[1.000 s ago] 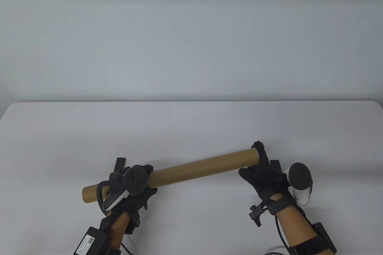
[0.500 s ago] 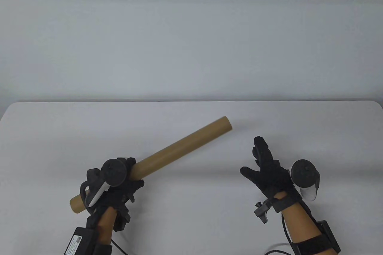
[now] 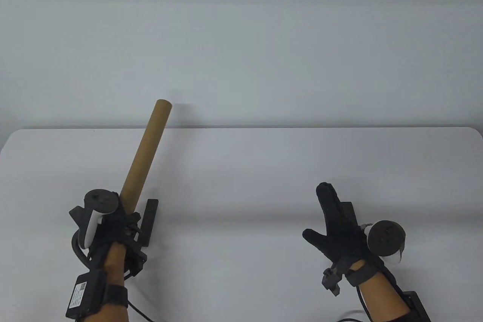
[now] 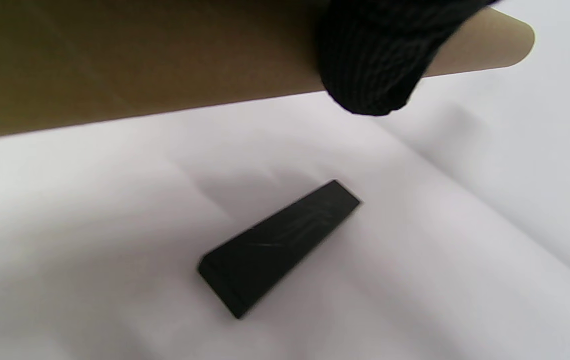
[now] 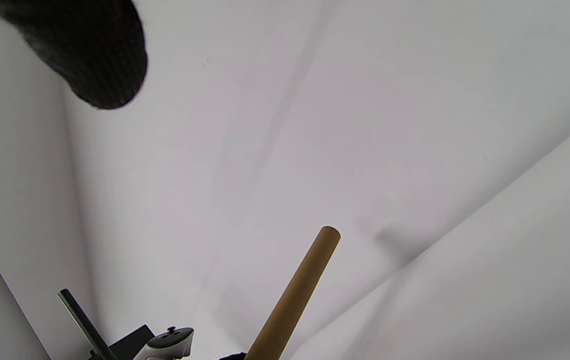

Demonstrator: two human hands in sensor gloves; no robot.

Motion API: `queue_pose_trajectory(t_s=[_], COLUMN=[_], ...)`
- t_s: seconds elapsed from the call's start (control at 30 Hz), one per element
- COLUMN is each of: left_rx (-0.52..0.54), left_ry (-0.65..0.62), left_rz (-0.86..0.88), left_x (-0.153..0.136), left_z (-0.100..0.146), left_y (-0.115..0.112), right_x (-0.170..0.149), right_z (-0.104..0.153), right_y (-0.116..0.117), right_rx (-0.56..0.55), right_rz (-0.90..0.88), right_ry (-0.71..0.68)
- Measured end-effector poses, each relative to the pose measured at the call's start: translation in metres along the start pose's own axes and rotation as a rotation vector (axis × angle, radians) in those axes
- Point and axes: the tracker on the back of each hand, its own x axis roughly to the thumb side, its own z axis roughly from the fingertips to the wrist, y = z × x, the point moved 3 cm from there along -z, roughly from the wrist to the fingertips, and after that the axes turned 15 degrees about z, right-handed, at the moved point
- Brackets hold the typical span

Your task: Roll up map and store in mailing tube

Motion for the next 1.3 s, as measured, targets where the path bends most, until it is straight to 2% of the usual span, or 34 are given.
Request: queue_pose_trajectory(t_s=[0.2,0.47,0.87,0.97,1.3], left_rx=[0.039,0.034,0.13,0.096,0.081], left_ry=[0.135,0.176,0.232,0.286,0.279], left_rz=[-0.056,-0.103,-0.274,-0.353,-0.325], left_x=[-0.024,-0.028,-0.027,-0.029,-0.03], left_z=[-0.024,-0.038,-0.038,-0.039,-0.039], left_y=[-0.004,-0.017,-0.029,-0.032,-0.032], right_x=[-0.015,-0.022,-0.023,-0.023,-0.023], right_z=[0.003,0.004,0.004,0.004,0.004], right_y=[0.011,0.022,0.026,0.027,0.027], right_rx=[0.033,0.08,0.102,0.103,0.101], right_rz=[-0.083,-0.085,-0.068,-0.066,-0.065], right_ry=[0.042,0.071,0.074,0.075,0.072])
